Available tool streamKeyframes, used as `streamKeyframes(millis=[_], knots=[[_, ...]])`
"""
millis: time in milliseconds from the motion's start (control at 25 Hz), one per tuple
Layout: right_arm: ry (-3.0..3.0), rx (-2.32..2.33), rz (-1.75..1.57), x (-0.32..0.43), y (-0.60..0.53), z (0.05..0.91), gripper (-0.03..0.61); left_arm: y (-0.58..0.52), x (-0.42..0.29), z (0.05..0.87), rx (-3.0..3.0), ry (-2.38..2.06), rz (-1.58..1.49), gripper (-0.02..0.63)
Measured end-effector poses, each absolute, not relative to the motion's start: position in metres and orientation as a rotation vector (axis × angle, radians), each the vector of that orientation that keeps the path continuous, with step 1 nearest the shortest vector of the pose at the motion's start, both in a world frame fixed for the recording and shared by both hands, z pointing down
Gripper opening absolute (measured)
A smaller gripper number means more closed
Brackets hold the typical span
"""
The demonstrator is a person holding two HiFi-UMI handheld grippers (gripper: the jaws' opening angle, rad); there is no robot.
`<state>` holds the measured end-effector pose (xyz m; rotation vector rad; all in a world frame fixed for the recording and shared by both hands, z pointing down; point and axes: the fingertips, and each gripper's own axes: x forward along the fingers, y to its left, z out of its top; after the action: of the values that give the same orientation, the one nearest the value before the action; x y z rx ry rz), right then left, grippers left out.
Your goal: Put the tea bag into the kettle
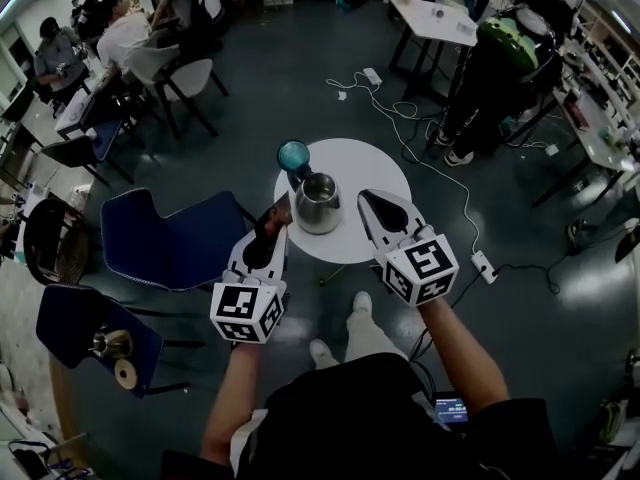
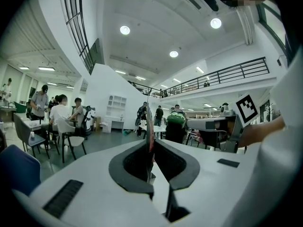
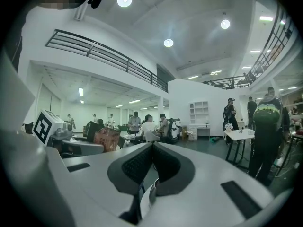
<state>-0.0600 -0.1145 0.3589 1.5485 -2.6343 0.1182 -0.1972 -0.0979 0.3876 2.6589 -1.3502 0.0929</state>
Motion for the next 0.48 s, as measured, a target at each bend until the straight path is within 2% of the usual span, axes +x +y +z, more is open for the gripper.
streamKeyframes(millis=[480], knots=[[-2.645,1.492,0.131,-0.037,-0.158,0.360,0.018,-0.139,-0.171,0.385,2.616,-1.365,0.058,0.040]])
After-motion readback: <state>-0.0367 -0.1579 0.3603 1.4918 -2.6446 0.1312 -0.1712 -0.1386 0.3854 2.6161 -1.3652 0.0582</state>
